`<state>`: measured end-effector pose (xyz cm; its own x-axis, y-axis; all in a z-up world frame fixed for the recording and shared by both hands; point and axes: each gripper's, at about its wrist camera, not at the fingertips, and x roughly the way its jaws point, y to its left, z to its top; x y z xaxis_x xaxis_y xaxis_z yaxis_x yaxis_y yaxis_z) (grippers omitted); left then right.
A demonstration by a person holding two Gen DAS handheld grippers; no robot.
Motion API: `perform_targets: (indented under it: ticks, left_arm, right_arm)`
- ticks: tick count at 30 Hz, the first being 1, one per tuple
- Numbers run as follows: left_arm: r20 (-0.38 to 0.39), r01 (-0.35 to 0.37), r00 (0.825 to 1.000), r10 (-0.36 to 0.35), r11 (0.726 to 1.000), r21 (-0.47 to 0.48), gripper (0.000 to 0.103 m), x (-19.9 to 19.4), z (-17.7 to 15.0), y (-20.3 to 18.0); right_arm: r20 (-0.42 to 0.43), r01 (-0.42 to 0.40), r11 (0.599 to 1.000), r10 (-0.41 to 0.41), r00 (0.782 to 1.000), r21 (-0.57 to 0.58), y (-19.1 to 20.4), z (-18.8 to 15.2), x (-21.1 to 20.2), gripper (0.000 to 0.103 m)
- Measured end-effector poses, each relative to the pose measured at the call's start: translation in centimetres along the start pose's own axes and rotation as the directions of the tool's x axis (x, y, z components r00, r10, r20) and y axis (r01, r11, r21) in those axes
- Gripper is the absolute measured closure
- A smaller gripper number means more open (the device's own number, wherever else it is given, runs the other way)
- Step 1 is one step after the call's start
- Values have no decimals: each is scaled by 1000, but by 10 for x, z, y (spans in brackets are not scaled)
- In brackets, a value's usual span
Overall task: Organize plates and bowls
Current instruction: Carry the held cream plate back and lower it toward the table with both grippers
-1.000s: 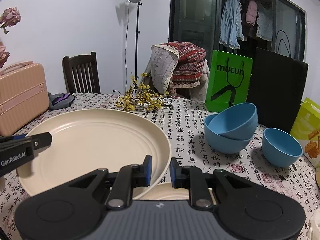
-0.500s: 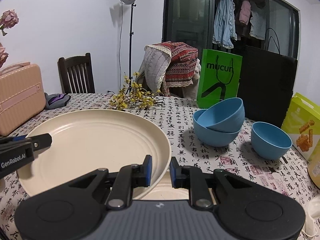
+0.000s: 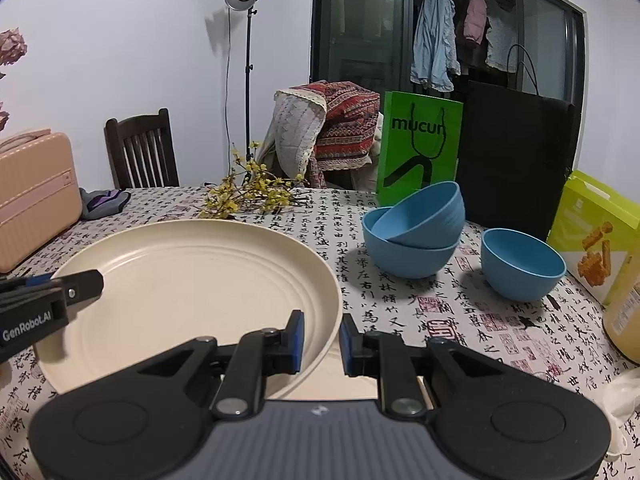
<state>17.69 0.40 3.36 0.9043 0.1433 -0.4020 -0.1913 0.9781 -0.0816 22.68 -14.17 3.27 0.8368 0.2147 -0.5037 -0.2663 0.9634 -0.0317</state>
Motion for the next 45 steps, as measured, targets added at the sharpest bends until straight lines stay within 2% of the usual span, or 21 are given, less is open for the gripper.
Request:
perform_targets:
  ticks: [29, 45]
  left_arm:
    - [-76, 105, 993, -96, 986, 131, 85, 31, -44, -57]
    - [-79, 105, 993, -89, 968, 227, 84, 43, -66, -70]
  right_arm:
    - [-23, 100, 993, -98, 995, 62, -55, -47, 2, 86]
    - [-34, 147, 988, -146, 989, 40, -58, -74, 15, 86]
